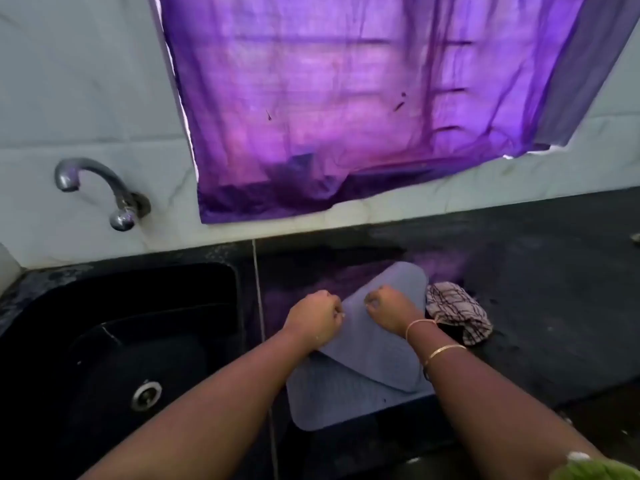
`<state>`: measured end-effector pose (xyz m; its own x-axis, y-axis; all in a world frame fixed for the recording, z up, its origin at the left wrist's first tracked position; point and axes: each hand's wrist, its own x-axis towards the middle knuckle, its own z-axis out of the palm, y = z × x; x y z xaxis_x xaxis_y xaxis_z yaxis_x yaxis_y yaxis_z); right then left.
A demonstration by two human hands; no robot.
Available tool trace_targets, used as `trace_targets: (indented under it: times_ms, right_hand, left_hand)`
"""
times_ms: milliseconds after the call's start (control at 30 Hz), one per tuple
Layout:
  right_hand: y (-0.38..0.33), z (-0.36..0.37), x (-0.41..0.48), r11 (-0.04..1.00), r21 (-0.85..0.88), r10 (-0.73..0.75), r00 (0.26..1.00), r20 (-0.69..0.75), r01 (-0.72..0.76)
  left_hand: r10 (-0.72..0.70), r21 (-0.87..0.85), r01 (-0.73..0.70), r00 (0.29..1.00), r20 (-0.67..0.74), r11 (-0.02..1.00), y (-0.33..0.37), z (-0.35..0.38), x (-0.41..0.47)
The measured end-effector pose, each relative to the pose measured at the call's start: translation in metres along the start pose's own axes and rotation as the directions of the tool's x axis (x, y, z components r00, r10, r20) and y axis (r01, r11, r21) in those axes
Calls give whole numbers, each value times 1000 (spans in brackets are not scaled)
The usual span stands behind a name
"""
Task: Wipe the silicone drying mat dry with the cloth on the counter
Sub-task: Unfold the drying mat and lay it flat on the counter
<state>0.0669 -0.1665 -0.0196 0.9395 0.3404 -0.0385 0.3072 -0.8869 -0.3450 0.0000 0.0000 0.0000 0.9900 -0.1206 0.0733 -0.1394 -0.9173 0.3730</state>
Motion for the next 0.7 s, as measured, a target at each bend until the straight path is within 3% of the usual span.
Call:
trace_targets:
  times_ms: [167, 300, 400, 533, 700]
  right_hand:
    - [28, 19, -6, 997, 33, -69, 966, 250, 63]
    - [46, 17, 5, 985, 115, -158, 947, 281, 130]
    - [53, 16, 13, 977, 135, -199, 928, 315, 164]
    - [59, 21, 24, 968, 173, -230, 910, 344, 179]
    - [60, 26, 28, 959, 230, -235, 914, 330, 164]
  left_hand:
    - [-12, -13, 14, 991, 135, 1000, 18, 36, 12]
    - [63, -80, -42, 957, 283, 996, 28, 59, 22]
    - [71, -20, -69, 917, 393, 997, 29, 70, 20]
    - [49, 28, -64, 921, 386, 998, 28, 79, 10]
    - [117, 125, -177, 916, 383, 976, 26, 77, 5]
